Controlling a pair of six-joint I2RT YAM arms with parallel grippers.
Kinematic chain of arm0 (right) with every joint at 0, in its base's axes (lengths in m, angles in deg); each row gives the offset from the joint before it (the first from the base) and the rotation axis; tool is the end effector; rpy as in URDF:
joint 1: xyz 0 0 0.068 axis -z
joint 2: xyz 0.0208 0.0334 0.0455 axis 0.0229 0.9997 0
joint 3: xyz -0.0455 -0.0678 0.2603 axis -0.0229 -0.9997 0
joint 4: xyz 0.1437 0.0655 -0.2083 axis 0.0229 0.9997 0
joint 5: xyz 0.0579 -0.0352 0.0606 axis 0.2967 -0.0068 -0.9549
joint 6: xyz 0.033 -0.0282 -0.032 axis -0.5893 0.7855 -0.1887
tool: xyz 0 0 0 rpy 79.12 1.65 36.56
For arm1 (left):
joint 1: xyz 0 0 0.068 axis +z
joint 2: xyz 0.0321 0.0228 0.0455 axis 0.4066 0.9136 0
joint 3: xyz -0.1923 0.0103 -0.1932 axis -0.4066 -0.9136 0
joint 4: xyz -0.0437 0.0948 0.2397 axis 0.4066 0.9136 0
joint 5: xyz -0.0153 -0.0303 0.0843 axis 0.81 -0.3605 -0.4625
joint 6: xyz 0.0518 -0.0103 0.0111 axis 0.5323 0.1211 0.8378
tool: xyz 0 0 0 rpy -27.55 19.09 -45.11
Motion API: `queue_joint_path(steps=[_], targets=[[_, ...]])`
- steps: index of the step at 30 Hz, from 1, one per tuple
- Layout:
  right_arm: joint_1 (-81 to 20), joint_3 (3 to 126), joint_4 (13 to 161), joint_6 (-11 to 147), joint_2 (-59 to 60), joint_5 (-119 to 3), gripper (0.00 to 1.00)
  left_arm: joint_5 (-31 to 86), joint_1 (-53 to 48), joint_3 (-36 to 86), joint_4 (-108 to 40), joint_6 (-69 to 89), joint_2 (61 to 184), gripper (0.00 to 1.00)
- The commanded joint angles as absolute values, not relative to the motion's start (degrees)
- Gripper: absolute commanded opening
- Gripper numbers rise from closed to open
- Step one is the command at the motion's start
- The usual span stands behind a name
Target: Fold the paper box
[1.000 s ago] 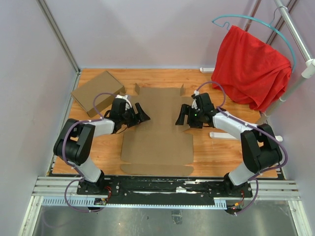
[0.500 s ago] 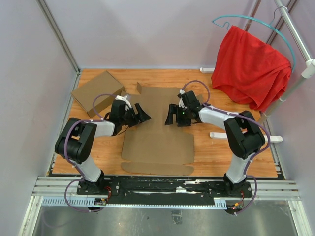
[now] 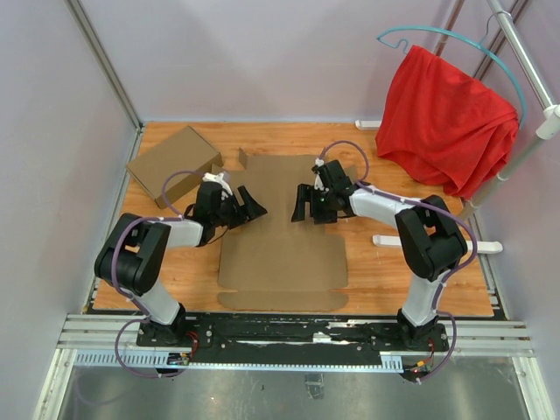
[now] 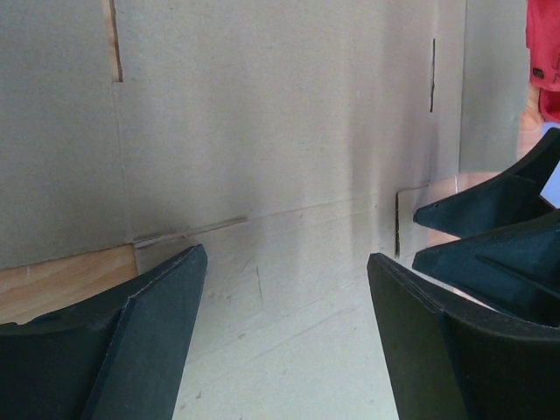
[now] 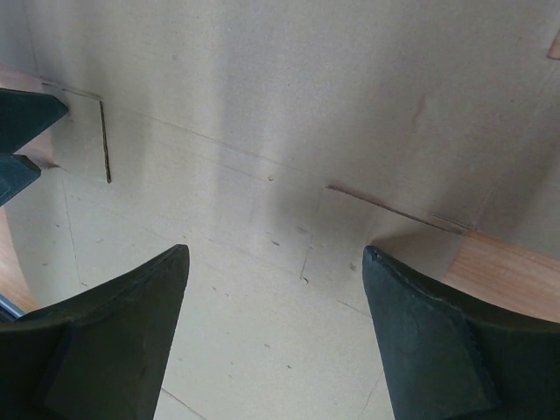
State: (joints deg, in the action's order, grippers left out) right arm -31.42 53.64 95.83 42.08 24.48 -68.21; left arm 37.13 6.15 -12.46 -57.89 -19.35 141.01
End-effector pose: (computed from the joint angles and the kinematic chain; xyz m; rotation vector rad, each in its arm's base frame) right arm 0.3265 0.2018 0.1740 -0.0885 2.5696 0.8358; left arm 0.2878 -0.1042 0.1384 -0.2524 2.2509 -0.9082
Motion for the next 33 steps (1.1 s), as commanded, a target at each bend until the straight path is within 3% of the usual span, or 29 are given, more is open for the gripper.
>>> queue_joint_path(steps=[1, 8, 16, 24, 33], targets=[[-32.5, 55.68, 103.21, 45.28, 23.36, -64.32, 0.81, 37.88, 4.37, -14.47, -47.25, -20.32, 139.78, 0.82], [-32.51, 61.34, 110.81, 51.11, 18.4, -58.02, 0.82, 32.03, 4.29, -10.34, -38.97, -17.05, 131.59, 0.84], [-30.47, 73.14, 119.32, 59.0, 16.64, -50.42, 0.85, 18.84, 4.33, 3.91, -25.38, -9.27, 127.75, 0.89], [-23.95, 84.53, 120.01, 62.3, 24.52, -47.28, 0.85, 13.89, 8.87, 15.47, -22.84, -10.43, 134.96, 0.88], [-22.59, 98.6, 119.49, 65.43, 40.34, -51.67, 0.81, 10.92, 8.88, 30.19, -20.13, -7.6, 149.1, 0.84]])
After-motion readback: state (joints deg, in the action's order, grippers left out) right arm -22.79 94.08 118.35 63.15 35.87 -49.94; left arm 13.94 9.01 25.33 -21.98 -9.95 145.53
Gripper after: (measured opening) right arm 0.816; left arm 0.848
